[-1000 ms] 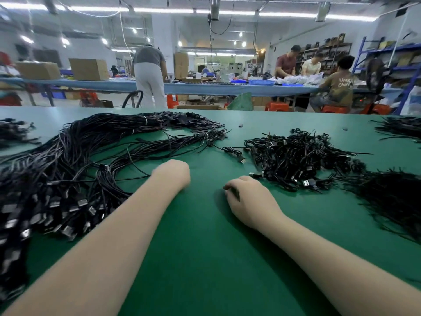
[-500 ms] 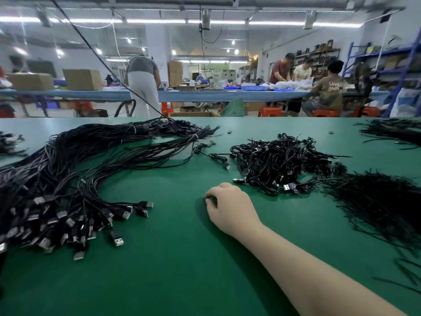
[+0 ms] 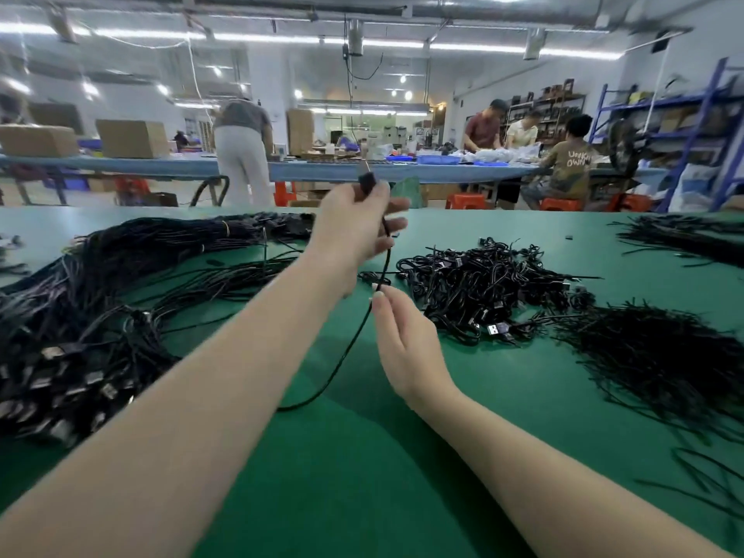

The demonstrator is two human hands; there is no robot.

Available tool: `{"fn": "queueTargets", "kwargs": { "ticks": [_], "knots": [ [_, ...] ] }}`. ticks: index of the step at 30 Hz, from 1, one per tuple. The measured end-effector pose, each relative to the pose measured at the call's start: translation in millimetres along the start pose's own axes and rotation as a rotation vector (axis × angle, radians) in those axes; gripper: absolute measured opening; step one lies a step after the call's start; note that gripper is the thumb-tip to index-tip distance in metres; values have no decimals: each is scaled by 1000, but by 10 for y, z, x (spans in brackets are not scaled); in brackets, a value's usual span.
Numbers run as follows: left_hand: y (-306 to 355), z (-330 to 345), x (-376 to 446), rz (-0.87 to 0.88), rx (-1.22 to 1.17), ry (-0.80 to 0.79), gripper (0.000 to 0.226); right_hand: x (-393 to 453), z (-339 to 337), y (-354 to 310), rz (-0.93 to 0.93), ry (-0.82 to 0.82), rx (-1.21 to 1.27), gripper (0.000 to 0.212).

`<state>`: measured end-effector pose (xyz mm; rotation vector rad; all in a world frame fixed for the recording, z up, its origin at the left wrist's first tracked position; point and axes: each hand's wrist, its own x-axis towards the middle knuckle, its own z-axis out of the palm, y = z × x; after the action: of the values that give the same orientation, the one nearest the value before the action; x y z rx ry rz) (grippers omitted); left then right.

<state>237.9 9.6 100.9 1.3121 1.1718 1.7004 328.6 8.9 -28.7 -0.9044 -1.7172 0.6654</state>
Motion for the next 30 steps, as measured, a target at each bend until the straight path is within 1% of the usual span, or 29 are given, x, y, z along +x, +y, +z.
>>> {"fn": "queueTargets", "kwargs": {
  "ticks": [1, 3, 4, 5, 6, 7, 9, 11, 14, 17, 20, 23, 25, 27, 28, 30],
  "knots": [
    [-179, 62, -66, -1, 48, -22, 12, 26, -16, -2, 54, 30, 92, 32],
    [-482, 117, -98, 63, 126, 22, 14, 82, -44, -20, 197, 29, 281, 30],
    [-549, 96, -73, 71, 148, 45, 16, 100, -60, -16, 233, 12, 348, 30],
    [-584, 46, -13, 44, 157, 42, 16, 109, -71, -9, 237, 0, 367, 30],
    [-581, 14, -4, 1, 177, 19, 16, 118, -78, -2, 221, -3, 351, 30],
    [-608, -10, 6, -55, 199, -42, 20, 124, -83, -5, 196, -3, 325, 30],
    [-646, -39, -29, -190, 191, -169, 36, 136, -64, -20, 169, -6, 297, 30],
    [-612, -59, -41, -268, 162, -199, 44, 142, -50, -36, 171, -50, 287, 30],
    [-480, -132, -30, -333, 38, -172, 33, 136, -52, -64, 162, -163, 306, 29],
    [-375, -168, -25, -321, -2, -226, 30, 133, -96, -110, 182, -197, 379, 30],
    [-341, -190, -28, -332, 61, -268, 32, 133, -142, -169, 203, -253, 418, 30],
    [-344, -224, -26, -358, 92, -269, 36, 140, -175, -256, 214, -293, 425, 31],
    [-351, -237, -26, -368, 30, -237, 41, 157, -196, -317, 208, -276, 453, 36],
    [-360, -238, -25, -378, -36, -217, 40, 178, -224, -359, 196, -268, 464, 47],
    [-362, -234, -24, -380, -64, -217, 38, 188, -241, -371, 196, -268, 461, 48],
    [-359, -227, -16, -368, -111, -216, 38, 208, -273, -359, 212, -269, 453, 41]
  ]
}}
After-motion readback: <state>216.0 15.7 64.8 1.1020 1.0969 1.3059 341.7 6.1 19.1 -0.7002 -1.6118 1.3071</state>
